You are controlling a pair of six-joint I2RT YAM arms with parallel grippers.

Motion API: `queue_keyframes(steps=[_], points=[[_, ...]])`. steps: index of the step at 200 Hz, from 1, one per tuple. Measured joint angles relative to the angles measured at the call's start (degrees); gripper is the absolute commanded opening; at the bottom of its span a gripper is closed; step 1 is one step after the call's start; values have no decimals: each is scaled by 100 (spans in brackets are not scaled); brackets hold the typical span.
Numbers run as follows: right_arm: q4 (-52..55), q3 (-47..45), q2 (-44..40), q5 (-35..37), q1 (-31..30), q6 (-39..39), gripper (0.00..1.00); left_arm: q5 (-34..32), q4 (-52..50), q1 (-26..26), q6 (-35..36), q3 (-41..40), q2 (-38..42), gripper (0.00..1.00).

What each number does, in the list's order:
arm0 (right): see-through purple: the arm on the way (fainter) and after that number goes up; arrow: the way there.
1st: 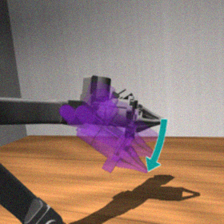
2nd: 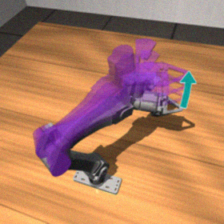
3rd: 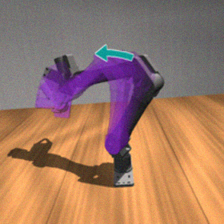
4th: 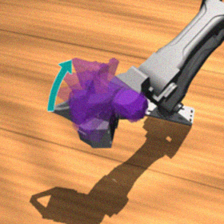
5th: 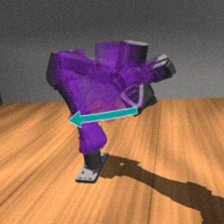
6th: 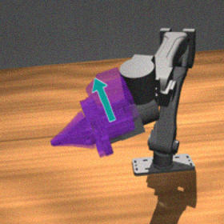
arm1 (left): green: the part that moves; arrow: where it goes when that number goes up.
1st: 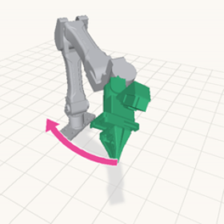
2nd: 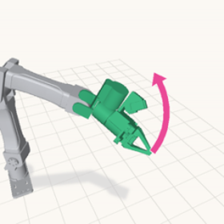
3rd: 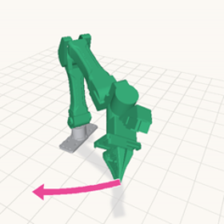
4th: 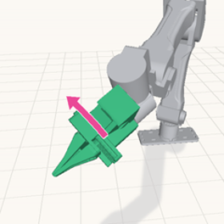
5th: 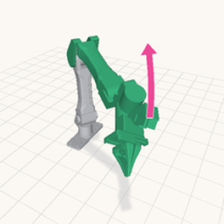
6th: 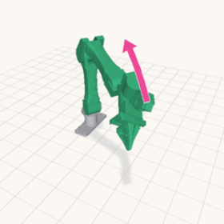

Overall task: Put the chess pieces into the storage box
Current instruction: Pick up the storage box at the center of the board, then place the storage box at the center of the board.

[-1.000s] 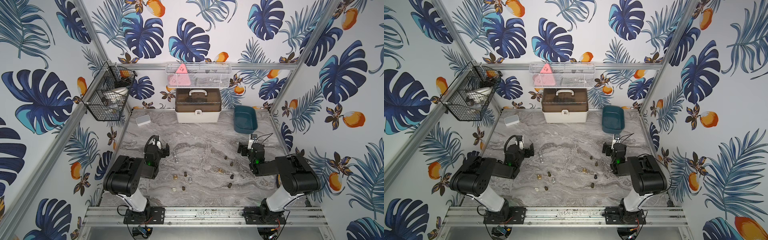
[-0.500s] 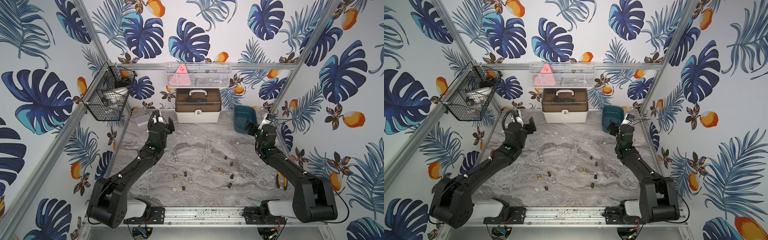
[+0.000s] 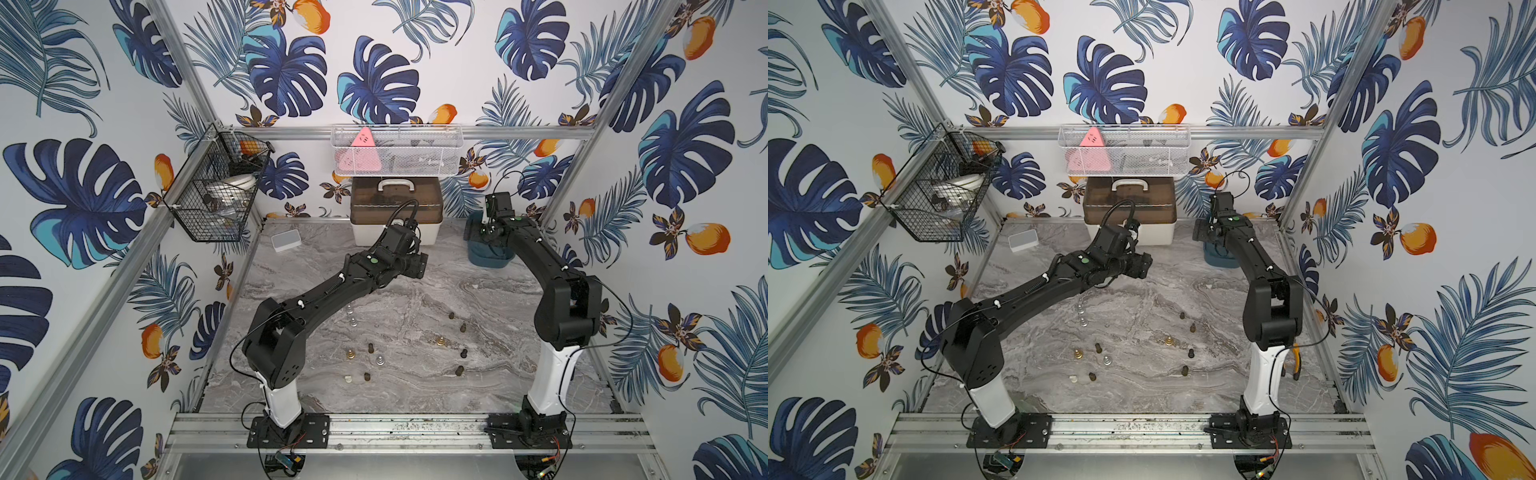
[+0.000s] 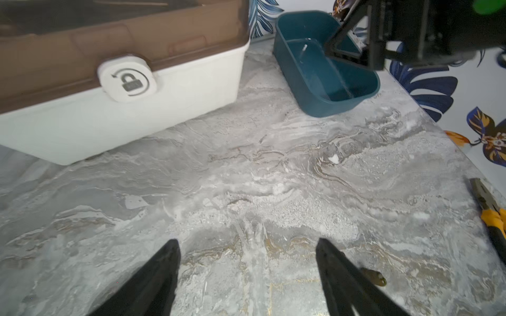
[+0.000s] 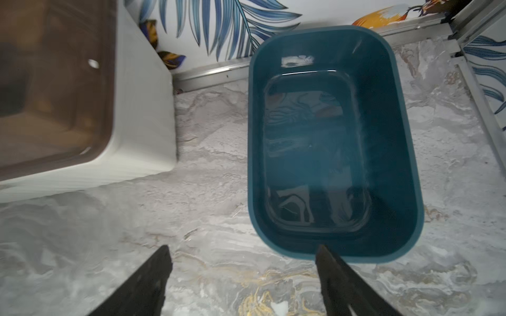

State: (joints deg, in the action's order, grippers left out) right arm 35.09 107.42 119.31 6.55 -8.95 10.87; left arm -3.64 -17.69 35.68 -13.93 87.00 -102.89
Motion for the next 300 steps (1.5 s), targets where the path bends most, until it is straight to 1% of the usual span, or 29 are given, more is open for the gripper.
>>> queue_keyframes(steps=[27,47,56,97,121,133,145,181,200,213,227,234,255,274,284,300], points=[[824,1150,1075,168,2,-273,69,280,9,55,15,-66,-4,79],[1215,1762,1626,232,4,-433,56,380,9,55,15,-223,105,78],[1344,1950,1812,258,7,-457,52,382,11,55,15,-310,201,78],[1513,2240,2157,275,7,-669,26,334,13,55,39,-769,763,78],[1515,2251,2190,243,7,-691,14,188,2,50,37,-920,986,79],[1497,2221,2184,203,7,-737,5,177,-44,39,4,-1001,1095,79],[1475,2186,2155,280,7,-680,0,125,-151,37,-125,-1091,1235,79],[1475,1628,1635,262,-4,-584,0,114,-702,-101,-354,-1576,1947,80],[1609,1266,1086,339,-157,-413,0,201,-1062,-306,-393,-1781,2409,79],[1755,1021,588,496,-391,-278,0,254,-1272,-529,-391,-1939,2730,77],[1910,680,-101,682,-754,-87,0,339,-1482,-911,-389,-2146,3036,76],[1980,476,-457,804,-949,7,0,404,-1580,-1191,-387,-2275,3156,75],[2232,-136,-1405,1130,-1602,363,0,535,-1801,-1827,-365,-2653,3320,74],[2533,-581,-1958,1252,-2238,761,0,680,-1875,-2033,-341,-2944,3388,73],[2754,-675,-2124,1436,-2745,999,0,699,-1869,-2081,-334,-3080,3390,73],[2951,-621,-2164,1519,-3646,1292,0,695,-1847,-2116,-280,-3209,3357,72]])
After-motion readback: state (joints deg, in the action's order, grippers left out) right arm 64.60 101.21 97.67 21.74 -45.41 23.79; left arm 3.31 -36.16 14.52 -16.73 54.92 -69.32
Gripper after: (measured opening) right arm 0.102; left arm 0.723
